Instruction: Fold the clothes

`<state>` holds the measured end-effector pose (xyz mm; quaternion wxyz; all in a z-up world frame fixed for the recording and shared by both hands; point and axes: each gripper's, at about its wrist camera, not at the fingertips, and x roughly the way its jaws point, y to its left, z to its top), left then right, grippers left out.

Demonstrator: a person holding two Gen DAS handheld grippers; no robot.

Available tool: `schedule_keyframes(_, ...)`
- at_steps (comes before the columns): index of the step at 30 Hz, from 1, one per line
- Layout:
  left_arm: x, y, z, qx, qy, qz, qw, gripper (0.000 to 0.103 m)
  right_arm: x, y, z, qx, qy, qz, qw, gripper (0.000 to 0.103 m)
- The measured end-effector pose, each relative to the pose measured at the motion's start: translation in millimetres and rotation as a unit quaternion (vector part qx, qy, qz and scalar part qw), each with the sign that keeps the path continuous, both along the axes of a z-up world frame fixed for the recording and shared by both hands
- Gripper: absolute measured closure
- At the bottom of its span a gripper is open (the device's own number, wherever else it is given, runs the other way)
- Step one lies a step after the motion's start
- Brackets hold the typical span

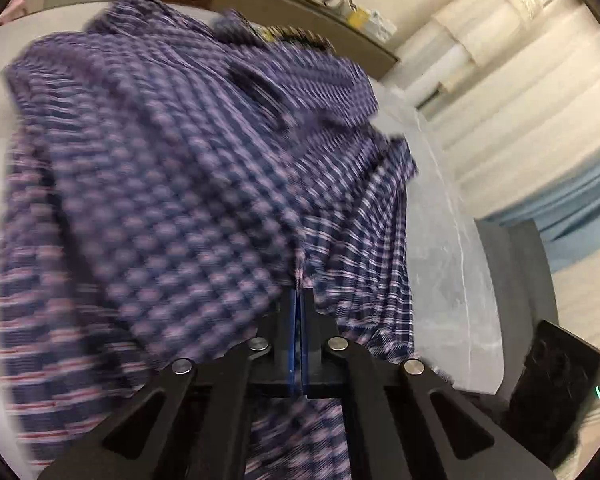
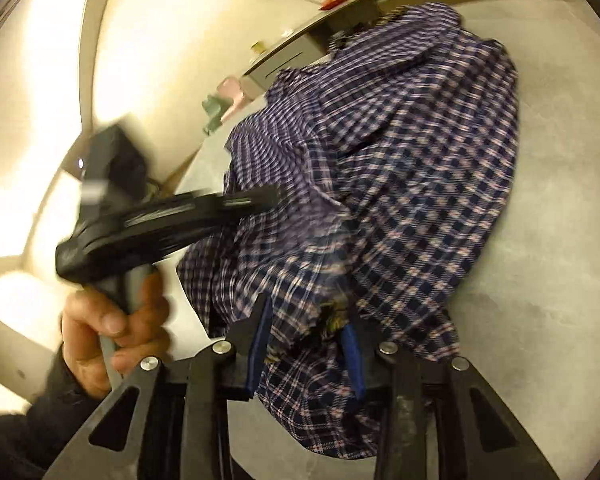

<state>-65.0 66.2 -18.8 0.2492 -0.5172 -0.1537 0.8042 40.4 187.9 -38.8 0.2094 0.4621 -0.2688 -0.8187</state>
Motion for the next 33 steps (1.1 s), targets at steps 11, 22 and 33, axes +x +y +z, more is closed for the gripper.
schedule_keyframes(11, 37.9, -143.1, 48.4, 0.060, 0.024, 0.086, 0.9942, 0.062, 1.5, -44.0, 25.0, 0.147, 0.051, -0.006, 0.988, 0.098)
schedule_keyframes(22, 19.2, 23.7, 27.8, 0.010, -0.021, -0.104, 0.9944, 0.058, 25.4, -88.9, 43.5, 0.215, 0.176, 0.069, 0.958, 0.098)
schedule_keyframes(33, 17.6, -98.2, 59.3, 0.034, 0.026, 0.028, 0.9987, 0.103, 7.2, -76.2, 12.4, 0.189, 0.089, 0.075, 0.975, 0.053)
